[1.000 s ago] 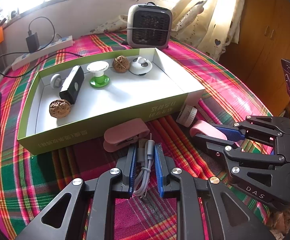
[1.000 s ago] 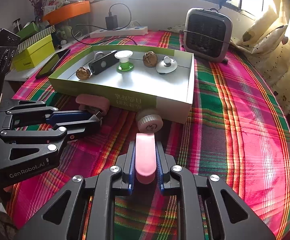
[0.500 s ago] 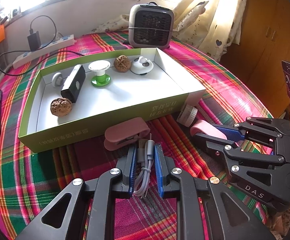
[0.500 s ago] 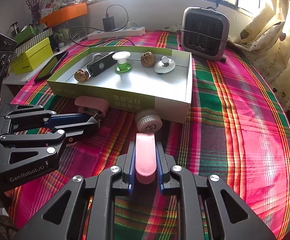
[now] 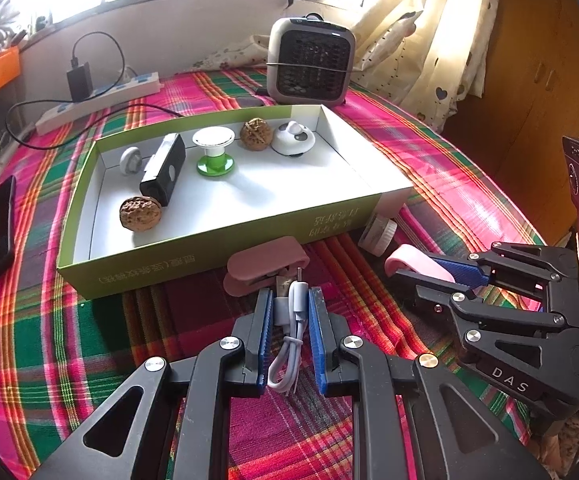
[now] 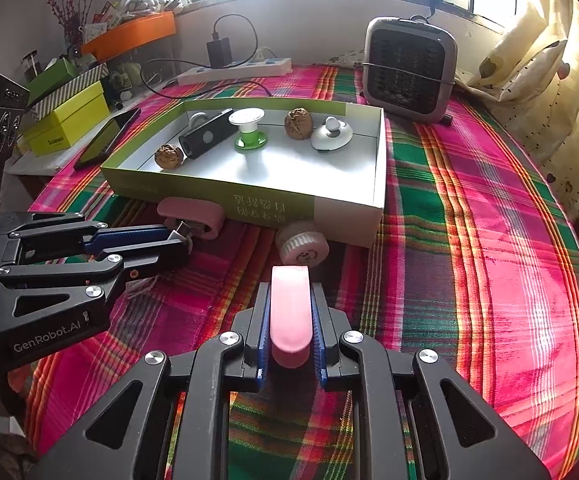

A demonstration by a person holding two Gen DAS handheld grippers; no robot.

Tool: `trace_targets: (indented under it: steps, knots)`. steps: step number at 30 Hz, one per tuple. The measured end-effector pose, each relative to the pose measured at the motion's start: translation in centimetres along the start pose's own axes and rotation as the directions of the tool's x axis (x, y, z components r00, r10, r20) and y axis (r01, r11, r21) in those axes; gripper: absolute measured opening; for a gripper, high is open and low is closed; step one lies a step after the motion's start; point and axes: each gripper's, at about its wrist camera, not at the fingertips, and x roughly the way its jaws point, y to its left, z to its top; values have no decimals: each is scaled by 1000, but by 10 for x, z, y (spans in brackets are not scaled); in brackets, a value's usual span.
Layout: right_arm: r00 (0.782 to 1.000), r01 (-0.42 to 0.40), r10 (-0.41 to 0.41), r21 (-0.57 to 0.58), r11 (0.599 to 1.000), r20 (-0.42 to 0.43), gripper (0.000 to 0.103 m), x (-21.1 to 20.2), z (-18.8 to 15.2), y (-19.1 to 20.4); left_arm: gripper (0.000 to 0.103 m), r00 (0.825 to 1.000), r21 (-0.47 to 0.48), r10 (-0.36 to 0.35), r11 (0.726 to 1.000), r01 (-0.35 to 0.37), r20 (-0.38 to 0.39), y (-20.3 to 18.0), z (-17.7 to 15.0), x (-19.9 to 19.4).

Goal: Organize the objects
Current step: 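Grasp the white cable with the left gripper while the right holds the pink clip, then carry the white cable and pink clip over the green box with both grippers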

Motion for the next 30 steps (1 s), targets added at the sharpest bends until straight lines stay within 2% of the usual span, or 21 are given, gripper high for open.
trace_targets:
  steps: [10, 14, 30]
  knots:
    - [1000, -14, 14, 1, 1000, 16, 18, -7, 0, 5, 15, 1000, 2, 0, 1000, 0, 11, -3, -3, -8]
    - [999, -48, 48, 15, 999, 23, 18, -12, 1, 6, 15, 1000, -1, 7, 1000, -7, 24, -2, -3, -15]
    - [996, -47, 46, 14, 999, 81, 18, -32, 16, 11, 15, 996, -9, 26, 1000, -25, 83, 2, 6, -41]
